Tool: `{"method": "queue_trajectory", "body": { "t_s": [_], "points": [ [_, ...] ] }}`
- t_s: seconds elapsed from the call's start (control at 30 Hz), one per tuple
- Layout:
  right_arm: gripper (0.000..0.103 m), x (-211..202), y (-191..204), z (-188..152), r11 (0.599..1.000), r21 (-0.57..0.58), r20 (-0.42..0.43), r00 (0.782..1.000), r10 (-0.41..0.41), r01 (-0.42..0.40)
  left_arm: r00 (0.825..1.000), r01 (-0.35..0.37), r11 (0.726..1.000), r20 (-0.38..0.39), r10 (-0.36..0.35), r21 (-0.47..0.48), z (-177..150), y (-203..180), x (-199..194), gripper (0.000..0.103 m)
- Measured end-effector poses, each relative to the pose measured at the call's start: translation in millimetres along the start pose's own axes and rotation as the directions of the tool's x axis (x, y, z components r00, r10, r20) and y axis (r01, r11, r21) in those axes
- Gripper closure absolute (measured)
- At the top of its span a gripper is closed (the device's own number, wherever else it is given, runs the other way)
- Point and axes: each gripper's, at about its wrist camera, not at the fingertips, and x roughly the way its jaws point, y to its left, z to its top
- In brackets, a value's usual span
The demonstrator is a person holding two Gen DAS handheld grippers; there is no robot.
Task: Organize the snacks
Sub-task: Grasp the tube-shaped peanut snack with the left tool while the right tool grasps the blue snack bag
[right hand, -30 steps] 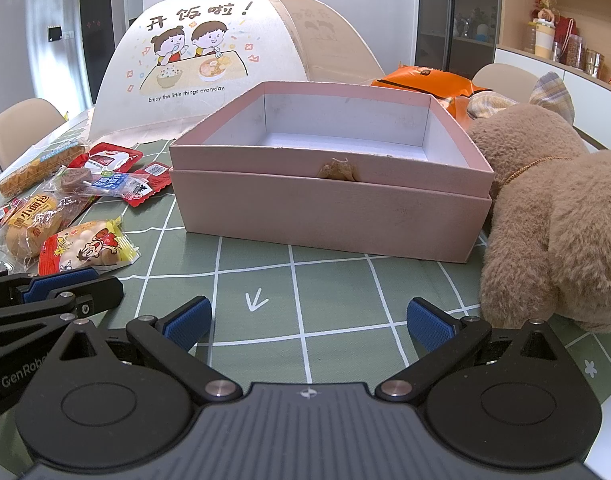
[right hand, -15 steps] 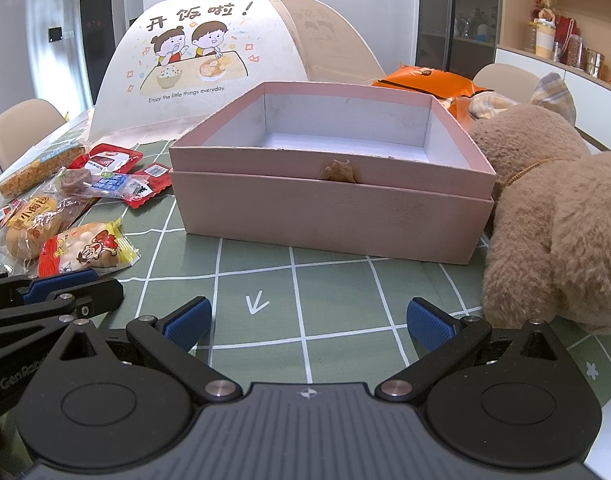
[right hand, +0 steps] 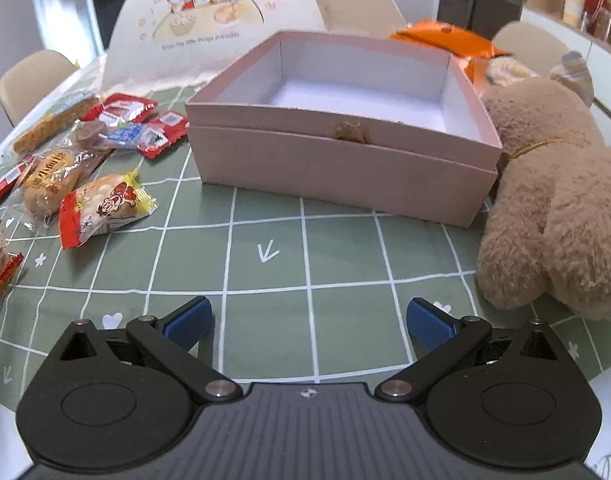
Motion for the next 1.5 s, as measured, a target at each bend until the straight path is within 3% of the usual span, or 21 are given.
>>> {"method": "queue_trajectory", "body": {
  "t_s": [0.1, 0.17, 0.27, 0.3, 0.33, 0.43, 0.57, 0.6, 0.63, 0.7, 0.77, 0.83, 0.9, 1.03, 1.13, 1.2, 1.23, 1.3, 1.33, 1.4, 1.5],
  "points": [
    [0.008, -8.3, 6.2, 7.0, 0.999, 0.033, -0.036, 0.999, 0.04, -0.039, 0.984, -0.076, 0.997, -0.162, 0.071, -0.024, 14.6, 72.6, 52.6, 0.079],
    [0.008, -21.1, 15.2, 8.5, 0.999, 0.044, -0.017, 0.999, 0.033, -0.033, 0.972, -0.052, 0.995, -0.232, 0.032, -0.083, 13.4, 108.1, 83.4, 0.079],
    [0.008, -45.7, 40.4, 6.7, 1.0, 0.026, 0.017, 1.0, 0.012, -0.012, 0.951, -0.045, 0.998, -0.309, 0.027, -0.051, 0.3, 132.1, 124.0, 0.078],
    [0.008, -51.0, 48.5, 6.4, 1.0, 0.019, 0.018, 1.0, 0.008, -0.008, 0.946, -0.031, 0.998, -0.325, 0.014, -0.047, -3.1, 137.1, 136.0, 0.074],
    [0.008, -55.5, 56.5, 6.9, 1.0, 0.01, 0.016, 1.0, 0.006, -0.006, 0.948, -0.005, 0.998, -0.318, -0.014, -0.059, -6.0, 144.2, 141.3, 0.056],
    [0.008, -62.5, 82.4, 11.4, 1.0, -0.016, -0.007, 1.0, 0.001, -0.001, 0.943, 0.079, 0.992, -0.314, -0.107, -0.1, -12.8, 154.7, 157.6, 0.051],
    [0.008, -65.2, 122.0, 23.0, 0.998, -0.064, -0.003, 1.0, 0.026, -0.026, 0.935, 0.148, 0.986, -0.312, -0.167, -0.081, -22.2, 151.3, 161.9, 0.057],
    [0.008, -65.0, 135.0, 26.6, 0.996, -0.085, 0.0, 0.999, 0.042, -0.042, 0.933, 0.158, 0.984, -0.315, -0.175, -0.078, -24.0, 150.7, 156.2, 0.067],
    [0.008, -63.2, 147.6, 30.5, 0.992, -0.109, 0.004, 0.998, 0.058, -0.057, 0.929, 0.164, 0.982, -0.32, -0.186, -0.094, -25.9, 151.2, 149.9, 0.068],
    [0.008, -59.7, 177.7, 37.0, 0.978, -0.186, 0.006, 0.995, 0.101, -0.098, 0.907, 0.176, 0.959, -0.343, -0.245, -0.22, -33.1, 160.8, 129.7, 0.07],
    [0.008, -56.7, 210.4, 40.3, 0.941, -0.293, -0.006, 0.984, 0.177, -0.171, 0.888, 0.226, 0.917, -0.316, -0.333, -0.329, -47.0, 172.0, 103.9, 0.07],
    [0.008, -50.6, 244.7, 39.4, 0.872, -0.406, -0.044, 0.959, 0.281, -0.274, 0.9, 0.248, 0.902, -0.259, -0.349, -0.354, -64.2, 176.4, 64.2, 0.071],
    [0.008, -41.0, 275.2, 36.3, 0.789, -0.504, -0.094, 0.931, 0.353, -0.35, 0.919, 0.215, 0.892, -0.227, -0.323, -0.397, -77.6, 183.0, 30.2, 0.071],
    [0.008, -20.7, 329.5, 28.1, 0.594, -0.7, -0.153, 0.897, 0.415, -0.395, 0.959, 0.122, 0.824, -0.148, -0.241, -0.553, -109.1, 204.6, -48.7, 0.071],
    [0.008, -4.5, 356.8, 31.5, 0.515, -0.754, -0.191, 0.885, 0.424, -0.409, 0.984, 0.023, 0.75, -0.116, -0.133, -0.661, -137.7, 213.9, -101.4, 0.071],
    [0.008, 10.9, 369.4, 36.7, 0.501, -0.728, -0.27, 0.867, 0.419, -0.469, 0.991, -0.02, 0.68, -0.106, -0.086, -0.733, -161.2, 214.6, -128.8, 0.071],
    [0.004, 19.3, 373.8, 39.2, 0.515, -0.699, -0.307, 0.858, 0.411, -0.496, 0.991, -0.033, 0.645, -0.107, -0.076, -0.763, -172.0, 213.3, -137.0, 0.071],
    [0.003, 26.4, 377.3, 41.6, 0.575, -0.647, -0.306, 0.862, 0.405, -0.5, 0.991, -0.056, 0.587, -0.115, -0.064, -0.807, -189.3, 207.7, -148.6, 0.071],
    [0.01, 24.2, 377.5, 42.0, 0.601, -0.629, -0.3, 0.867, 0.398, -0.494, 0.992, -0.062, 0.57, -0.115, -0.058, -0.819, -194.3, 203.0, -153.9, 0.071],
    [0.023, 13.0, 372.3, 39.7, 0.624, -0.608, -0.301, 0.87, 0.39, -0.491, 0.993, -0.058, 0.556, -0.106, -0.055, -0.829, -197.9, 190.0, -161.2, 0.071],
    [0.034, -15.8, 340.2, 29.4, 0.64, -0.578, -0.293, 0.86, 0.418, -0.507, 0.994, -0.026, 0.572, -0.083, -0.074, -0.82, -189.1, 168.3, -164.7, 0.071]
  ]
}}
